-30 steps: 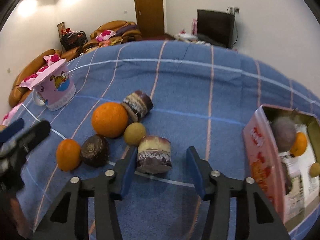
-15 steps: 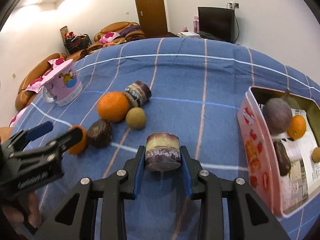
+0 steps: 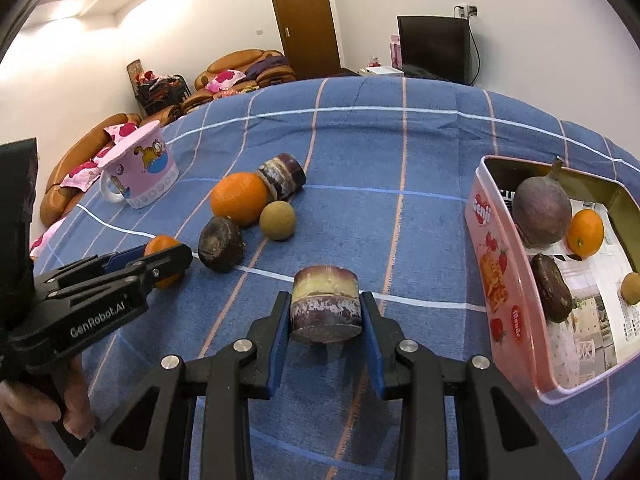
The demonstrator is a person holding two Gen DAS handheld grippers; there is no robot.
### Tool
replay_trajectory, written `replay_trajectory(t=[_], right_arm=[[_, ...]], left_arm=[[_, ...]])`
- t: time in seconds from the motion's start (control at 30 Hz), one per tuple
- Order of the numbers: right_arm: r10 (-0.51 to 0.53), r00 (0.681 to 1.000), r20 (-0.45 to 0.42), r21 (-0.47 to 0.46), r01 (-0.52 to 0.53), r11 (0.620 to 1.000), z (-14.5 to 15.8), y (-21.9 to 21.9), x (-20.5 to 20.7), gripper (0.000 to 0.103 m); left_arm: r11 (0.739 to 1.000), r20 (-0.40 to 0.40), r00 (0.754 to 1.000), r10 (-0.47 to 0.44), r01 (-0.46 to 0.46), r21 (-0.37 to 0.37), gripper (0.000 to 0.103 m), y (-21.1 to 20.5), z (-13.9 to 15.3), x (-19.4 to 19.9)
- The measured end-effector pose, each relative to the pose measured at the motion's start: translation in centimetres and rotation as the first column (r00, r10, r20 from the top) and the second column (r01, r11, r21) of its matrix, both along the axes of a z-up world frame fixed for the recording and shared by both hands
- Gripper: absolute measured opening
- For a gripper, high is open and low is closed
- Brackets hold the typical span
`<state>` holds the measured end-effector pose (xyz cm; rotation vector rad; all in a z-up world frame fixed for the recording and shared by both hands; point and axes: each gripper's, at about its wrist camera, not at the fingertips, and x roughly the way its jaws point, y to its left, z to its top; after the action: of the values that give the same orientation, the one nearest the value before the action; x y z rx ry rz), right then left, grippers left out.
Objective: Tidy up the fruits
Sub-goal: 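Grasp the purple-wrapped jar with the right tool while the left tool grasps an orange, then lift and carry the jar and the orange over the pink tin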
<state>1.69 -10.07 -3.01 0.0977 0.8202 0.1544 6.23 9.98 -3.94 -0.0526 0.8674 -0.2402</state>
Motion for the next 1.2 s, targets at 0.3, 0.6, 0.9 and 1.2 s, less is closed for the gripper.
replay_trajectory(t=[0.3, 0.6, 0.9, 1.2], right_arm=[[0.036, 0.973, 0.228, -0.023, -0.031, 0.999, 2.9, 0.5, -2.5, 0.035], [0.007, 0.937, 0.348, -0.143, 0.046, 0.989, 4.0, 0.6, -3.5, 0.035], [0.025, 0.938, 0.344, -0.155, 0.031, 0.987, 3.8, -0.1, -4.3, 0.035], [0.006, 0.936, 0.353, -0.162, 0.055, 0.985, 3.9, -2.7, -5.8, 0.035]], left_arm=[[0.991, 0.263, 0.956, 0.132, -0.126, -0.039, 0.034, 1.2, 3.1, -2.2], [0.982, 0.384, 0.912, 0.142, -0.178, 0.058, 0.034, -1.6, 3.9, -4.0], [0.978, 0.407, 0.904, 0.126, -0.181, 0.099, 0.034, -4.0, 4.1, -4.9], [0.982, 0.408, 0.907, 0.107, -0.16, 0.097, 0.034, -6.9, 4.1, -5.9]])
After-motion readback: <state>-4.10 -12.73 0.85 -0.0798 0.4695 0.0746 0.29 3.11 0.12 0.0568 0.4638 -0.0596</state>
